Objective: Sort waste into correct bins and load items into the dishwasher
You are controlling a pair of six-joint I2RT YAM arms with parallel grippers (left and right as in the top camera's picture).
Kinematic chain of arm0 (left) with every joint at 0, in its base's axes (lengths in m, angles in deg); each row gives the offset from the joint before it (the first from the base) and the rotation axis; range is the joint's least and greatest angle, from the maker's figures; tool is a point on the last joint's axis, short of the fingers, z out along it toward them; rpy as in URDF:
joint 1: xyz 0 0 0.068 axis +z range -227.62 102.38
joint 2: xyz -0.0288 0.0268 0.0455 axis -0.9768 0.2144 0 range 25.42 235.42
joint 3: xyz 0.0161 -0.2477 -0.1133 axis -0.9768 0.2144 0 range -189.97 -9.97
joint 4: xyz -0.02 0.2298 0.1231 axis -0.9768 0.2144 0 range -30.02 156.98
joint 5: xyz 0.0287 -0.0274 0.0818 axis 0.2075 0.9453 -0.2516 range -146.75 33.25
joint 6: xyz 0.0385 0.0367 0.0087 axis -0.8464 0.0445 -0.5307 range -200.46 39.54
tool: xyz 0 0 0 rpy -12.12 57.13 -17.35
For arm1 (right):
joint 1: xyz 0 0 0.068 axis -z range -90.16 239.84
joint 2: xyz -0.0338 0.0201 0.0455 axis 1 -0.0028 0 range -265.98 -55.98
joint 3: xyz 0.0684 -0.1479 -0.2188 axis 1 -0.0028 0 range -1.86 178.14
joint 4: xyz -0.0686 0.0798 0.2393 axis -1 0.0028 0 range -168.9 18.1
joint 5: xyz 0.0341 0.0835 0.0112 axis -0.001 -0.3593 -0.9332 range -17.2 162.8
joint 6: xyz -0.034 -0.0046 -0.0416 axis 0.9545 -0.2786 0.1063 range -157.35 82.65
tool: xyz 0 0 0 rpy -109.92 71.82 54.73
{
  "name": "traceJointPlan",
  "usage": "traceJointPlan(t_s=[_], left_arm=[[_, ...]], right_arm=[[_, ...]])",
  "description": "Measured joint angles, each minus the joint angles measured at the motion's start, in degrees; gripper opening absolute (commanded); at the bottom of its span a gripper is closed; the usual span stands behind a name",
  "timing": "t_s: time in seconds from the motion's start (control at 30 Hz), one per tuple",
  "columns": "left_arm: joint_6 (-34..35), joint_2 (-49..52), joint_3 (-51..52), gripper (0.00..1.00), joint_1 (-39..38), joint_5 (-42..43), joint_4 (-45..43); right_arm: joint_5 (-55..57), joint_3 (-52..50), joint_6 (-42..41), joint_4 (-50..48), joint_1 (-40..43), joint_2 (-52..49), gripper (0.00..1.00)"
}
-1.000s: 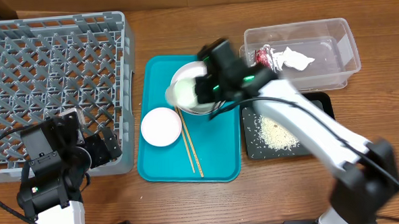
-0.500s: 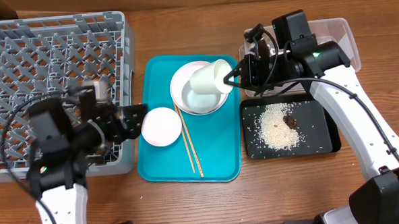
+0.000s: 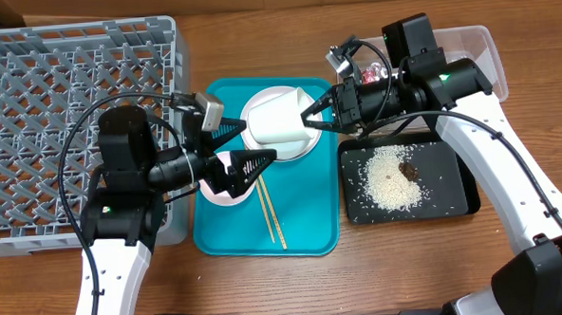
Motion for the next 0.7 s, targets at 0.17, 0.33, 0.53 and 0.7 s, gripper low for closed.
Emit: traceJointPlan(t_s=[0.17,0.33,0.53,0.7], left_arm=[[0.0,0.0,0.0,0.91,-1.7,3.5,-4.3],[0.0,0.0,0.0,0.88,-2.2,6.3,-8.0],[0.0,0.0,0.0,0.89,-2.8,9.1,-11.3],[1.2,0.0,0.0,0.89,-2.8,9.8,-15.8]], right_arm=[[-6.3,0.0,0.1,-0.4,-0.2,0.0,0.04],[-9.8,0.0,0.2,-0.6,-1.2,0.0,0.04],[-11.2,0.0,0.1,-0.8,-2.3,0.0,0.04],[-11.3,0.0,0.2,-0.1,-2.3,0.0,0.04]])
